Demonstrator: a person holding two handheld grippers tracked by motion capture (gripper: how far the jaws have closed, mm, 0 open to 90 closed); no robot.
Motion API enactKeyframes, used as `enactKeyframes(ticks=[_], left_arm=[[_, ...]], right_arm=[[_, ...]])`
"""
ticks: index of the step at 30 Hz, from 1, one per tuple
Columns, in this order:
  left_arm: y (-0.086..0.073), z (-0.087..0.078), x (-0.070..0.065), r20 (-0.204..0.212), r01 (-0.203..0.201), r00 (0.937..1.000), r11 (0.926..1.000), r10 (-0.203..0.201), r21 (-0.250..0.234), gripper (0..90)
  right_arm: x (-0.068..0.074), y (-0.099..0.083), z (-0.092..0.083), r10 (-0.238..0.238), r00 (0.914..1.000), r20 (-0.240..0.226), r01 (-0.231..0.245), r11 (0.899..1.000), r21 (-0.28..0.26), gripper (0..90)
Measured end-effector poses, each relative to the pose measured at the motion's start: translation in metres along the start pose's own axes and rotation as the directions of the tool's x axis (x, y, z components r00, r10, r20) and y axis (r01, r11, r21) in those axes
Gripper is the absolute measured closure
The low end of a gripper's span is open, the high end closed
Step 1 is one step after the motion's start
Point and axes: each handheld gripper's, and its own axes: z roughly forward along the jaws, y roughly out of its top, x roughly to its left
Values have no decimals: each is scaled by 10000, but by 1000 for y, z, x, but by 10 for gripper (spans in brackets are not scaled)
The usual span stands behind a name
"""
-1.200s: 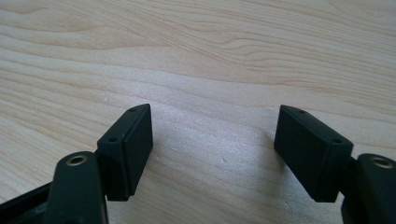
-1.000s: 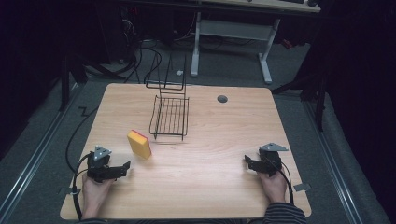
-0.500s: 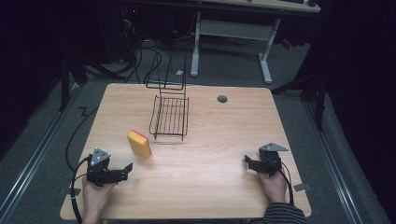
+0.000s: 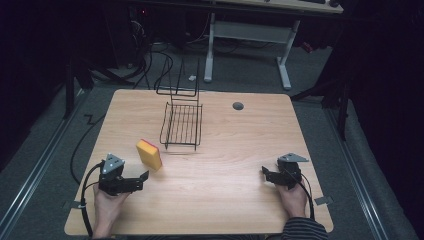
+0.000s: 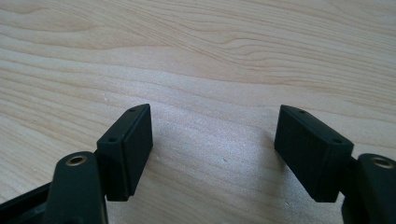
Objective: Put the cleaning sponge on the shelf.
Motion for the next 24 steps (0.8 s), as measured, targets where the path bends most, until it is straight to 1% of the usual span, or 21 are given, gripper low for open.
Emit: enactKeyframes(ticks=[4,8,11,16,18,20,24], left_arm=[[7,3,-3,49,15,10000,10000,-15,-92,0],[12,8,-4,144,53,9999,10000,-52,-74,1],[16,11,-3,62,60,10000,10000,-60,-23,0],[22,15,-2,45,154,9999,9998,-154,-150,0],[24,18,-3,30,110,9999,9999,-110,-129,0],[27,24,-3,-7,50,10000,10000,-50,27,0],[29,29,-3,58,24,10000,10000,-24,51,0]], right_arm=[[0,0,0,-4,10000,-4,4,10000,1,280],[0,0,0,-14,10000,-15,14,10000,-4,279],[0,0,0,-14,10000,-15,14,10000,-4,279],[0,0,0,-14,10000,-15,14,10000,-5,279],[0,0,0,-6,10000,-7,6,10000,4,279],[0,0,0,1,10000,-11,-1,10000,4,279],[0,0,0,1,10000,-11,-1,10000,4,279]])
